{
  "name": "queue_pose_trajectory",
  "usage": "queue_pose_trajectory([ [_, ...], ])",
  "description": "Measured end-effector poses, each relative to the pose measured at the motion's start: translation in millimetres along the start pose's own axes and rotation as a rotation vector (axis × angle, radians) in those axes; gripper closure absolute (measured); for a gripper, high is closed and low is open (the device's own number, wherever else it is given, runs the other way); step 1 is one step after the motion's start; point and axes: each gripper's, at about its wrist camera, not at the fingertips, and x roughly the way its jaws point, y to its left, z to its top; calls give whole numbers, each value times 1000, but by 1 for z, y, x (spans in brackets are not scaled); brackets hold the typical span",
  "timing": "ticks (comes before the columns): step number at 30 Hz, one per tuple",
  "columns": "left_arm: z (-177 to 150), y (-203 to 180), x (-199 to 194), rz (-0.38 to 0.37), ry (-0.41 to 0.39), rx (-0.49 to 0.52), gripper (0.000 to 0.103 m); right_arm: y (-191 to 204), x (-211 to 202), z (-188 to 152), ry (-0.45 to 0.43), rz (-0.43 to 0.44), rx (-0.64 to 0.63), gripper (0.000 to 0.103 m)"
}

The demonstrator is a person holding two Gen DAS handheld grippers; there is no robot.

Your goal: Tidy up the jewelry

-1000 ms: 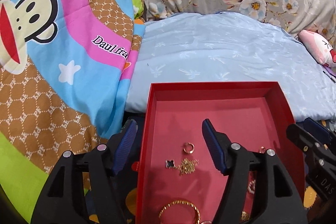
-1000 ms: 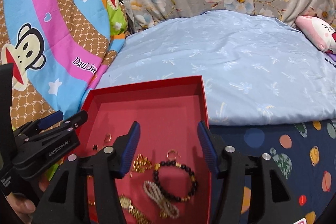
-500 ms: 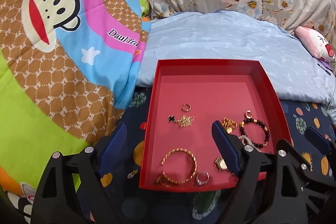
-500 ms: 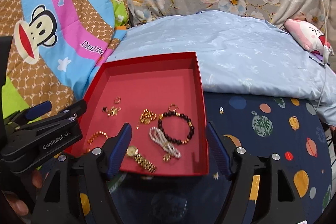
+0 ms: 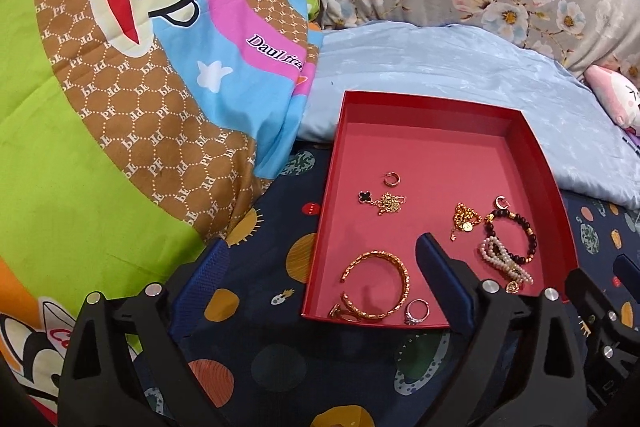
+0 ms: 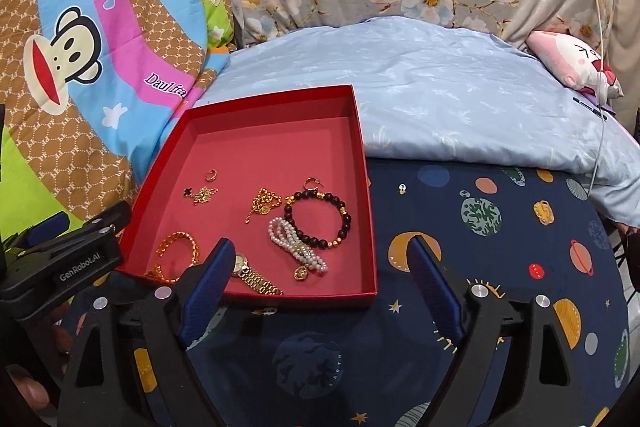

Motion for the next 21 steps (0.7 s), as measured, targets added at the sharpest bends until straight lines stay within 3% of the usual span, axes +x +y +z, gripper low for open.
queue_pose_trajectory([
  [7,-4,-11,1,-6,-6,68,11,-1,3,0,25,-1,1,17],
  [21,-5,-21,-5,-29,-5,105,11,10,-2,-1,19,-1,-32,17],
])
